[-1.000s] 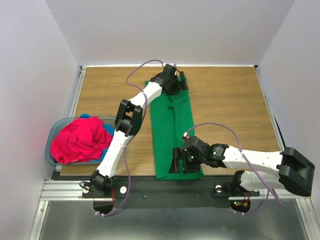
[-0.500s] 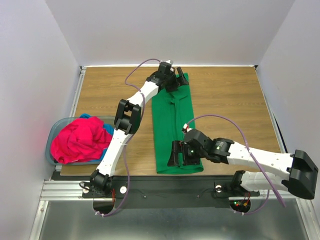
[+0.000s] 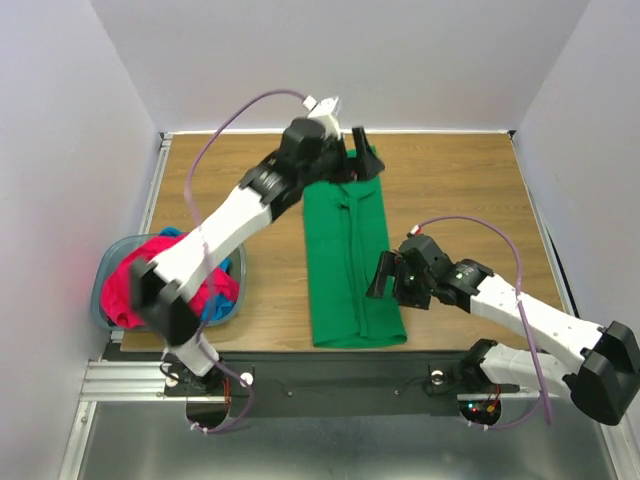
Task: Fold and stack the t-shirts
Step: Fold the tshirt
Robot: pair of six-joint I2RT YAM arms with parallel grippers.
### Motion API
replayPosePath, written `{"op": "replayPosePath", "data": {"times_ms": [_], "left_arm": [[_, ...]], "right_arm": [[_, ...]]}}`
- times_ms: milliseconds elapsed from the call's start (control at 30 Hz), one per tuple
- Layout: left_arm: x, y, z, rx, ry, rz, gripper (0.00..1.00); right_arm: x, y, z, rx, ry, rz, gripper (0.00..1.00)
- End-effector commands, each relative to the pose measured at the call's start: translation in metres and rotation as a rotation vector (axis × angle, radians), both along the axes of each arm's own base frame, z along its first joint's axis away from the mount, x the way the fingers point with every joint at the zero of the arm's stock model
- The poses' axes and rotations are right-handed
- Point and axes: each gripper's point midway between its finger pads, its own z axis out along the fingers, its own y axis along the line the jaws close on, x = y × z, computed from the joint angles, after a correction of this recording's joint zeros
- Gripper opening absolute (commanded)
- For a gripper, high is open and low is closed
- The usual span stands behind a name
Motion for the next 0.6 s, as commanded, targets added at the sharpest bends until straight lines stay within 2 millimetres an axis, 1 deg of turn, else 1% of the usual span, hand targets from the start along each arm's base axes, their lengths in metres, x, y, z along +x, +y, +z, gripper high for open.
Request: {"op": "replayPosePath", "data": {"times_ms": [0,67,100,133,167,200,233,267,300,367,400,467,533,567], "left_arm": [[-0.071,0.042,-0.064,0.107,0.102,0.116,0.99],[-0.101,0.053,-0.091,0.107,0.182,0.119,0.98],[-0.134,0.062,-0.121,0.129,0.242,0.098,0.98],[-0.144,0.069,-0.133,0.118,0.284,0.146,0.98],[-0.16,0.076,-0.134,0.092,0.297,0.145,0.98],[-0.185,0.085,-0.171,0.141,0.363,0.134,0.98],[-0.198,0.088,-0.18,0.123,0.413,0.145,0.98],[-0.21,0.092,-0.188,0.124,0.44,0.139,0.98],[-0.23,0.1,-0.204,0.142,0.482,0.128,0.98],[-0.251,0.109,-0.221,0.136,0.558,0.14,0.98],[-0.26,0.11,-0.225,0.139,0.58,0.13,0.99],[-0.274,0.111,-0.234,0.144,0.613,0.12,0.98],[-0.283,0.116,-0.247,0.157,0.657,0.137,0.98],[-0.287,0.119,-0.257,0.175,0.679,0.147,0.95]], "right_arm": [[-0.009,-0.014,-0.011,-0.04,0.041,0.032,1.0],[-0.013,-0.018,-0.015,-0.045,0.052,0.036,0.98],[-0.015,-0.02,-0.017,-0.044,0.061,0.037,0.93],[-0.02,-0.022,-0.022,-0.048,0.08,0.039,0.91],[-0.023,-0.024,-0.027,-0.053,0.093,0.037,0.9],[-0.026,-0.027,-0.032,-0.061,0.111,0.035,0.88],[-0.032,-0.031,-0.04,-0.074,0.137,0.032,0.86],[-0.034,-0.033,-0.044,-0.08,0.15,0.029,0.86],[-0.036,-0.035,-0.046,-0.08,0.16,0.022,0.86],[-0.042,-0.039,-0.054,-0.088,0.184,0.006,0.86],[-0.043,-0.04,-0.055,-0.089,0.186,0.005,0.86],[-0.046,-0.041,-0.056,-0.08,0.195,0.0,0.86],[-0.052,-0.044,-0.062,-0.082,0.214,-0.006,0.85],[-0.056,-0.047,-0.067,-0.083,0.229,-0.018,0.84]]}}
